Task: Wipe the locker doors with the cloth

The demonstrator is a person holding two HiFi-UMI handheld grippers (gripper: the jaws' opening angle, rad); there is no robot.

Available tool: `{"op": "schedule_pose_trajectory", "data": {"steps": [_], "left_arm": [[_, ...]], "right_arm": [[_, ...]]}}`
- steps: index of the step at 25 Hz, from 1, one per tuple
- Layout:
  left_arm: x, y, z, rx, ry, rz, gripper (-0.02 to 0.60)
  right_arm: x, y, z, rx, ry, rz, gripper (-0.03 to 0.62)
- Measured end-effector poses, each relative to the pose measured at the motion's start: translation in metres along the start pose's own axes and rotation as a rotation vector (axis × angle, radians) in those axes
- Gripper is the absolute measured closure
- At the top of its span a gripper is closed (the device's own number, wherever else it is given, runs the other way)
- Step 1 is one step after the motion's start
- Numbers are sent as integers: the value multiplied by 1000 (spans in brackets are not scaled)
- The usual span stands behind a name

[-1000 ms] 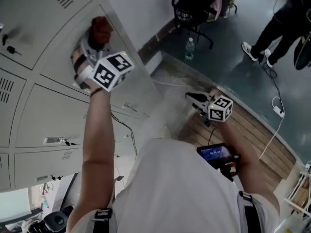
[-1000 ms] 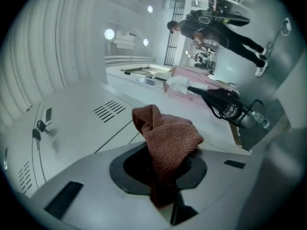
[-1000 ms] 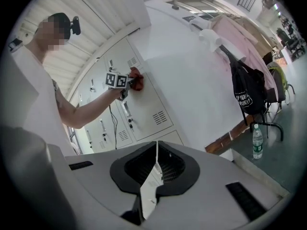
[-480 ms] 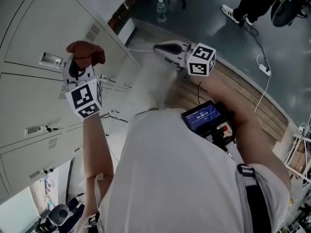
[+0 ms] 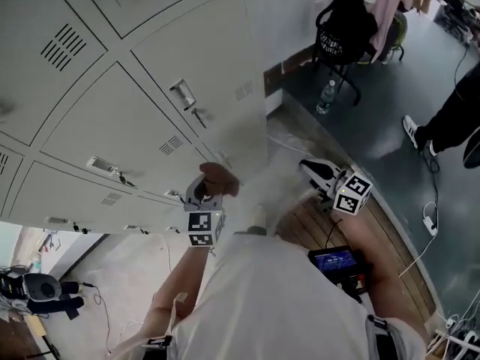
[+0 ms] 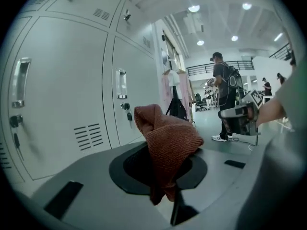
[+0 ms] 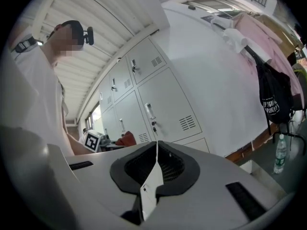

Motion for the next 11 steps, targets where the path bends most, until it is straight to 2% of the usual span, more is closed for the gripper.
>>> {"op": "schedule_pose_trajectory", "data": {"steps": [6, 11], "left_arm": [[11, 10, -7, 90, 16, 6, 509], [5, 3, -18, 100, 25, -25, 511]], "right_arm": [[18, -6, 21, 1, -34, -3, 576], [9, -13, 12, -36, -11, 6, 576]]}}
Point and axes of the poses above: the fingertips, and each gripper's own axes: y backward along the fingers, z to its left, x out of its underside, the point moved 9 cm from there along y, backward along the fingers, and after that the axes turned 12 degrees about -x, right-handed, at the moved point
